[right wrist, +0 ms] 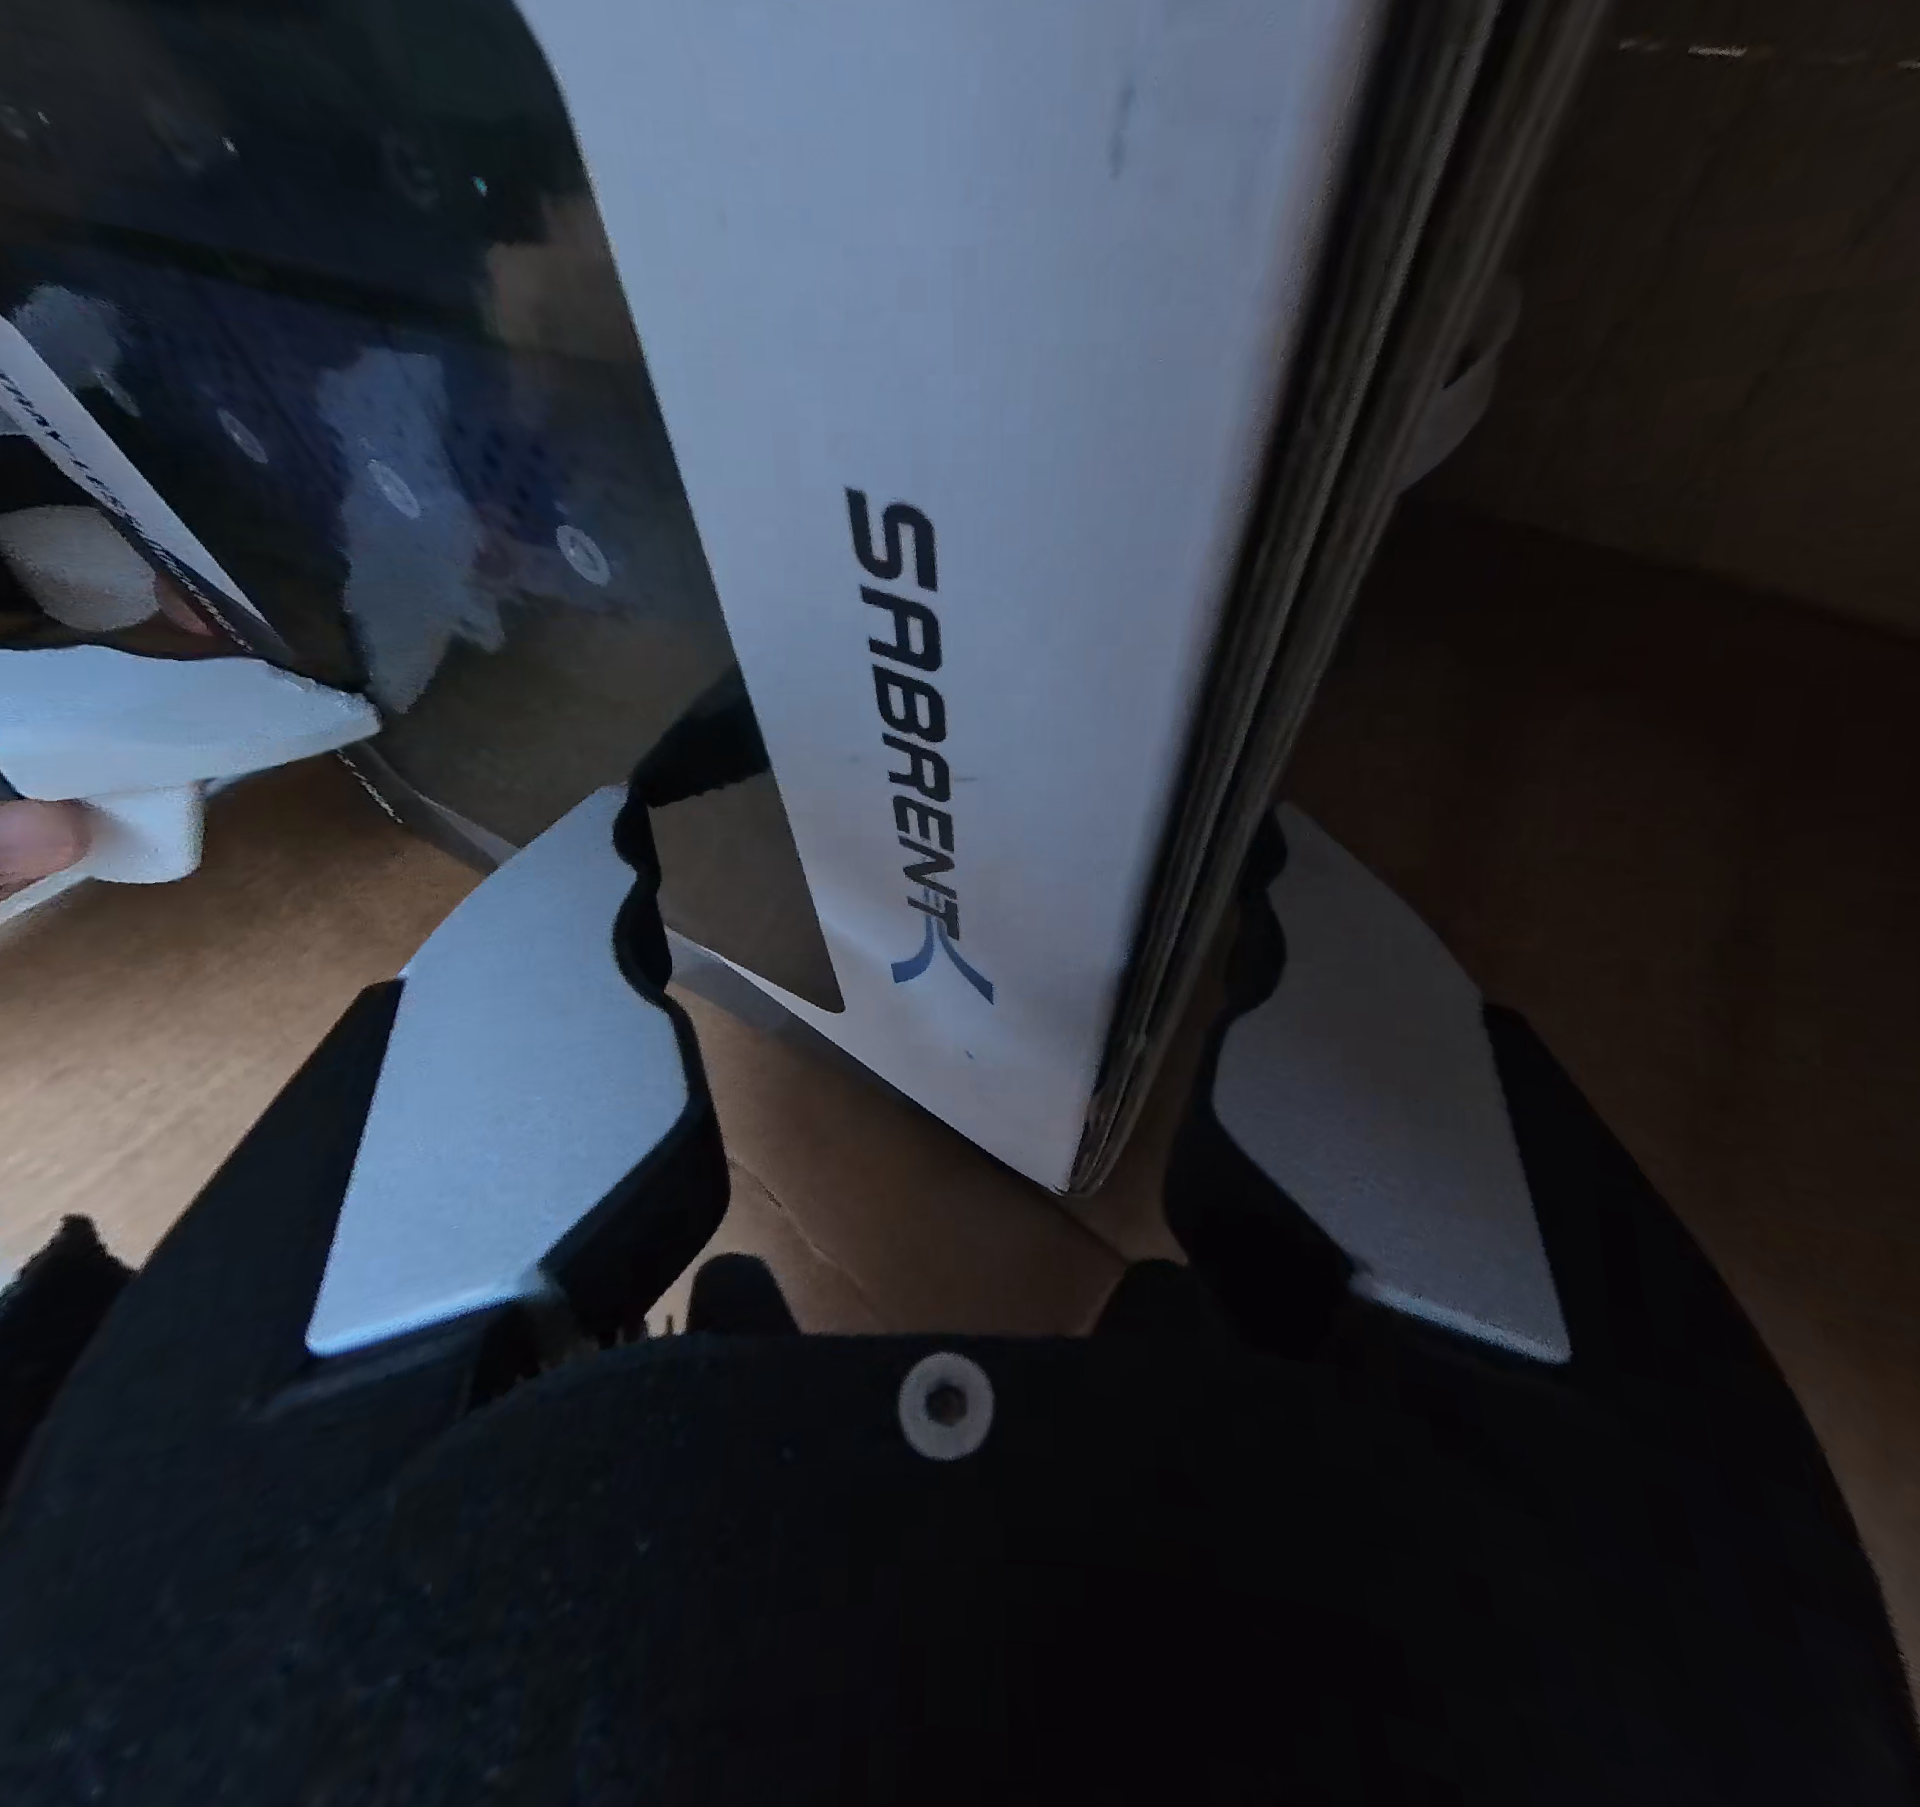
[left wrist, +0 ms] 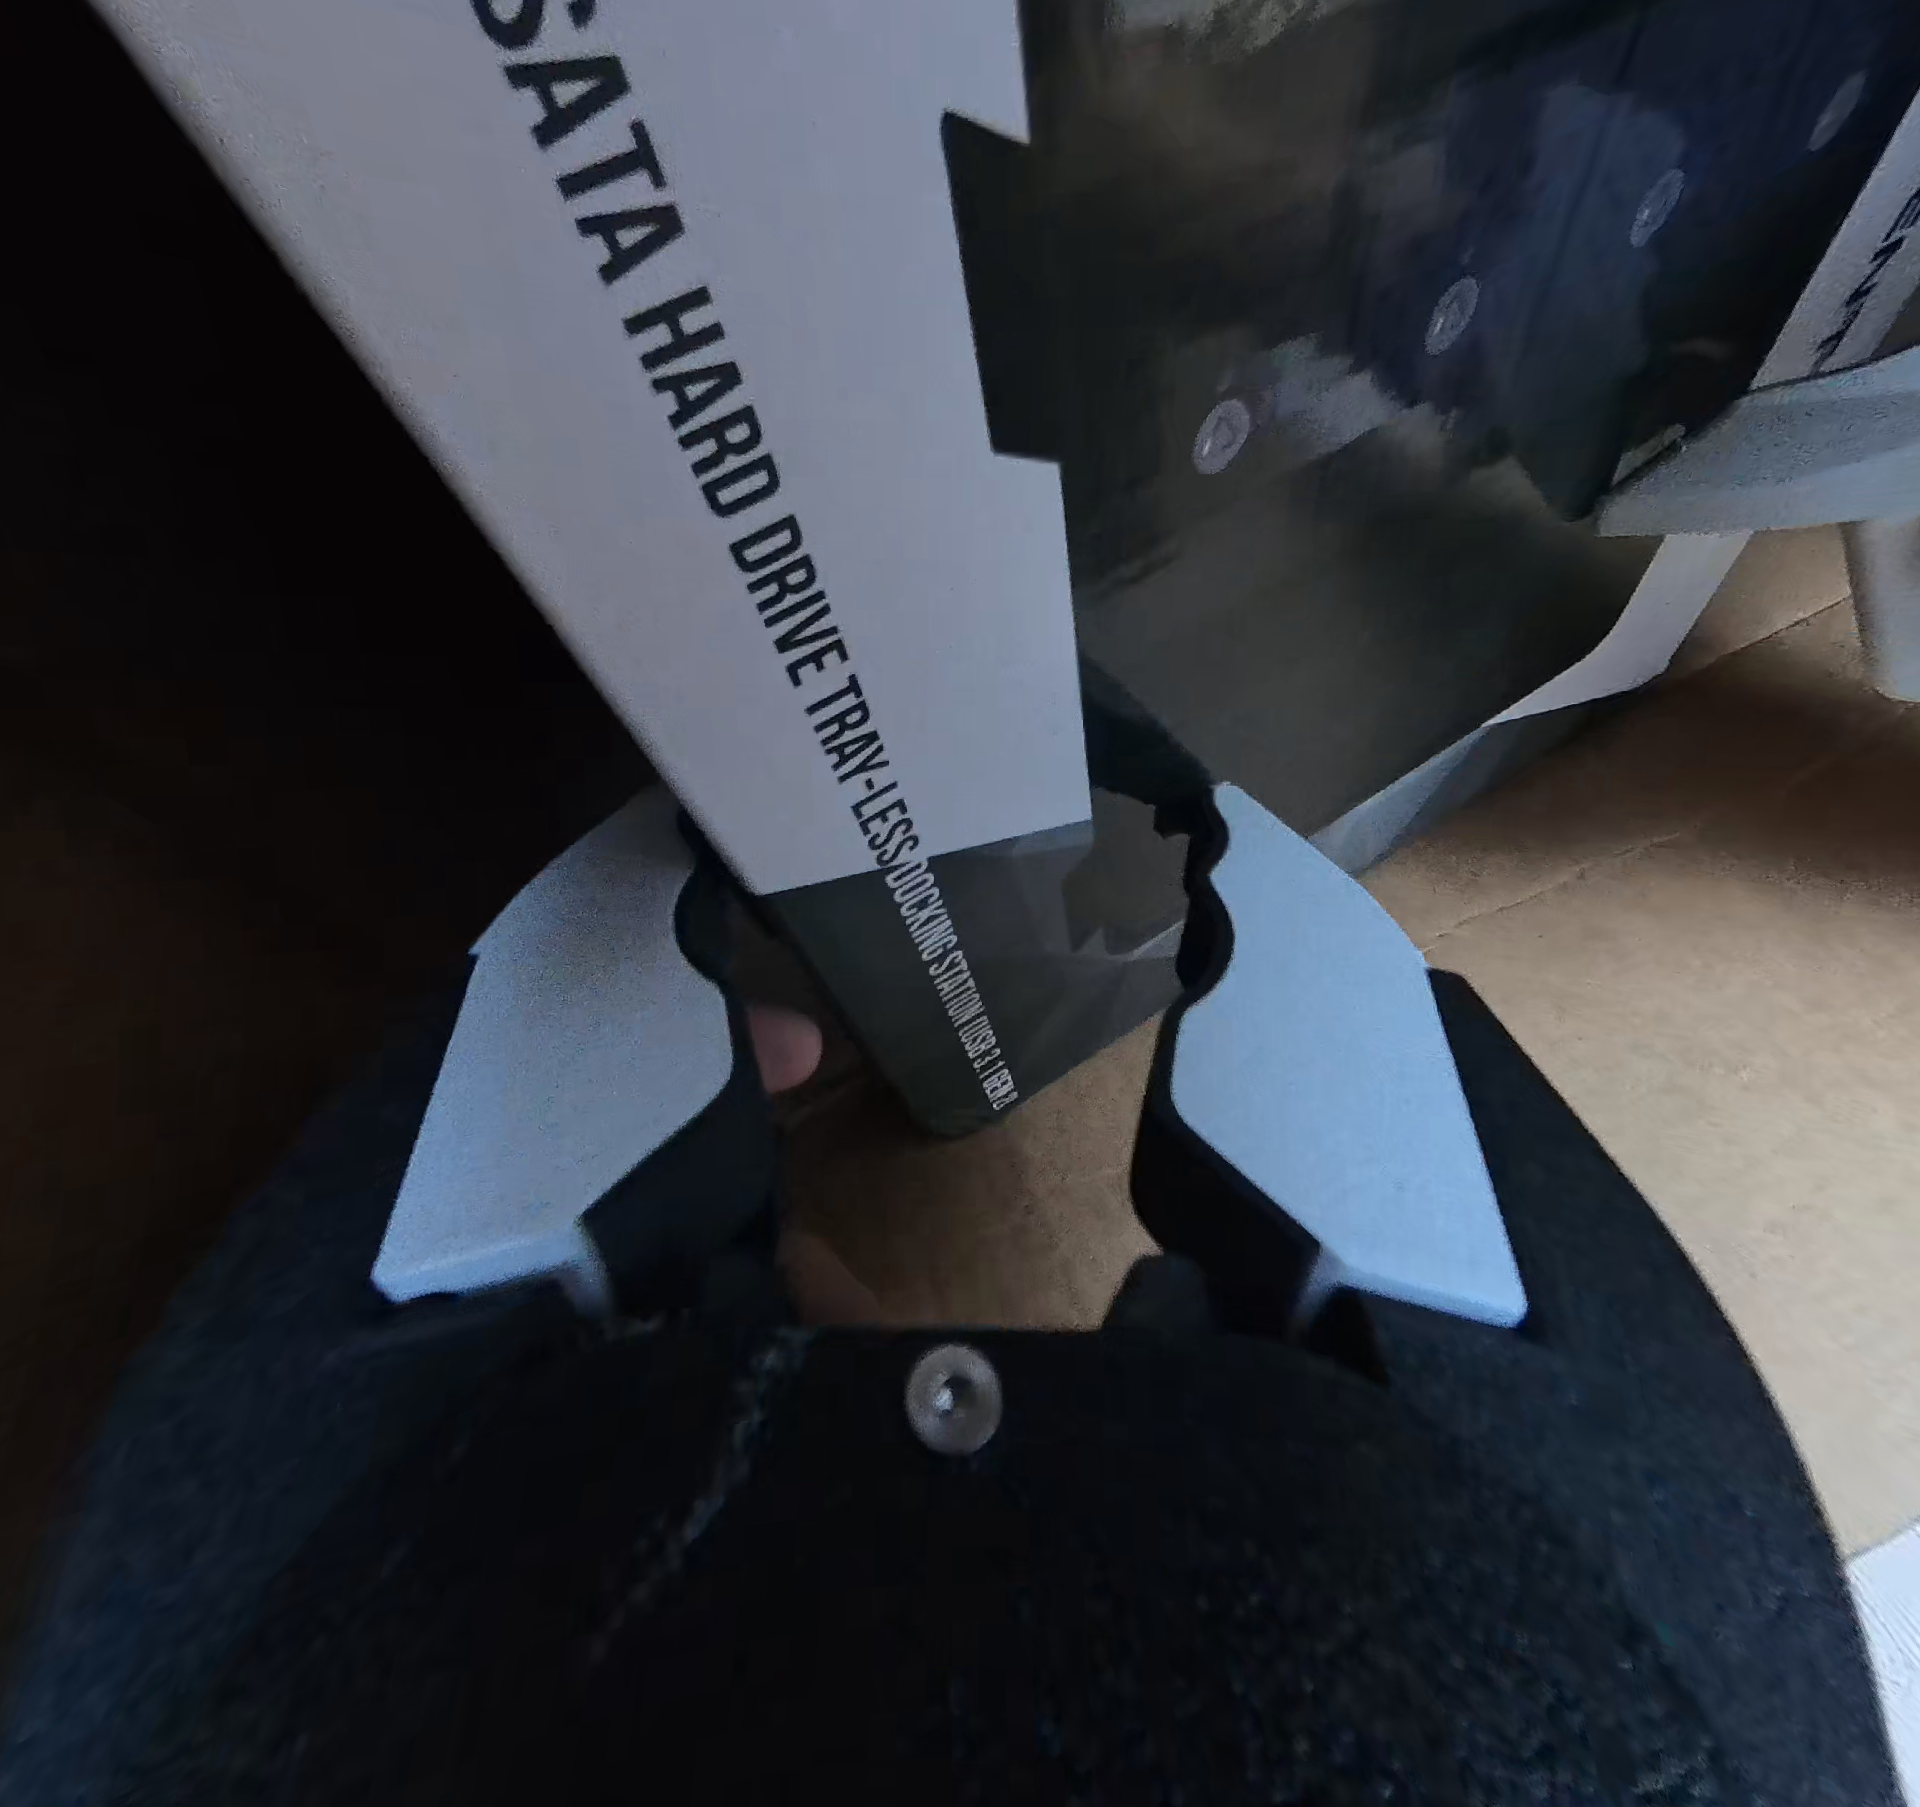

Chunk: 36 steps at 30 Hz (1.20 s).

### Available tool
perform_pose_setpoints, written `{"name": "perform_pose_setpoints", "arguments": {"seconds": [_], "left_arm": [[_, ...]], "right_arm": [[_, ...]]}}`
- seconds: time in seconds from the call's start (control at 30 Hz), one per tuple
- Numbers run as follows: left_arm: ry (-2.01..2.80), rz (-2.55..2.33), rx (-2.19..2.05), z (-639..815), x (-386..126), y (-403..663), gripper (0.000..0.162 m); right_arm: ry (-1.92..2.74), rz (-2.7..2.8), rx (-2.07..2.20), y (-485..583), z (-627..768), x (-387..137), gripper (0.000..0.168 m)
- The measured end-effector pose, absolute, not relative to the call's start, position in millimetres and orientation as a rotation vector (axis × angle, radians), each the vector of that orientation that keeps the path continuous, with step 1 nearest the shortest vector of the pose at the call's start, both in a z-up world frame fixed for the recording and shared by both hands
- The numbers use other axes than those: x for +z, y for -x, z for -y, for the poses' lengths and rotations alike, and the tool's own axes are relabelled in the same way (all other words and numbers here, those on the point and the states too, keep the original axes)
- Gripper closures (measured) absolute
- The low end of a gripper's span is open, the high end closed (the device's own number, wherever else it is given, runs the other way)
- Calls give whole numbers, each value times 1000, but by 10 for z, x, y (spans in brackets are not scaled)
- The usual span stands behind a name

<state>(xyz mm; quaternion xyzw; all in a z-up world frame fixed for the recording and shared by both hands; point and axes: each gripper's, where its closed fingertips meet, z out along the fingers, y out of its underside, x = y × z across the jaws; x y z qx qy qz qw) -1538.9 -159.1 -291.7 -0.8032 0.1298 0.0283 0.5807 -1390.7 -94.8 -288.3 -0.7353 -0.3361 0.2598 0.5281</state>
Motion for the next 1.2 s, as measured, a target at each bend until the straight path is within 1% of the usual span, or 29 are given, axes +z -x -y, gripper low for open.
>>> {"name": "perform_pose_setpoints", "arguments": {"seconds": [0.1,0.13,0.3,0.4,0.47,0.5,0.53,0.6,0.63,0.67,0.73,0.8,0.83,0.9,0.97,1.03,1.1,1.2], "left_arm": [[1910,-318,55,1253,-2922,15564,75],[1908,-324,54,1171,-2923,15612,75],[1859,-301,59,1094,-2923,15677,75],[1856,-290,68,1102,-2927,15680,75],[1868,-280,66,1122,-2926,15689,76],[1871,-264,69,1151,-2923,15706,77],[1870,-241,71,1198,-2917,15728,83],[1867,-236,56,1344,-2915,15708,85],[1858,-229,65,1416,-2899,15702,85],[1847,-218,65,1488,-2879,15677,86],[1841,-221,16,1646,-2851,15509,88],[1871,-263,-27,1838,-2916,15228,91],[1889,-310,-56,1940,-2983,15026,93],[1936,-442,8,2115,-3177,14705,92],[1972,-570,121,2241,-3359,14492,92],[1989,-643,190,2302,-3498,14353,90],[2011,-610,149,2316,-3585,14284,89],[2029,-497,170,2253,-3654,14438,91]], "right_arm": [[1795,784,598,14084,673,-2876,63],[1795,794,591,14137,592,-2883,60],[1692,938,387,14133,430,-2974,67],[1658,944,398,14133,442,-2975,67],[1647,1003,391,14119,470,-3005,63],[1633,1046,395,14096,516,-3022,65],[1605,1074,421,14051,578,-3007,70],[1576,1020,581,13884,645,-2914,82],[1597,951,729,13802,652,-2853,85],[1632,867,875,13726,634,-2794,85],[1723,724,999,13608,469,-2781,93],[1772,722,1062,13612,401,-2836,84],[1781,727,1109,13634,420,-2854,86],[1701,731,1191,13652,511,-2764,104],[1659,720,1278,13632,612,-2660,106],[1705,755,1252,13635,608,-2706,107],[1792,766,1241,13696,532,-2813,105],[1862,591,1394,13778,361,-2814,106]]}}
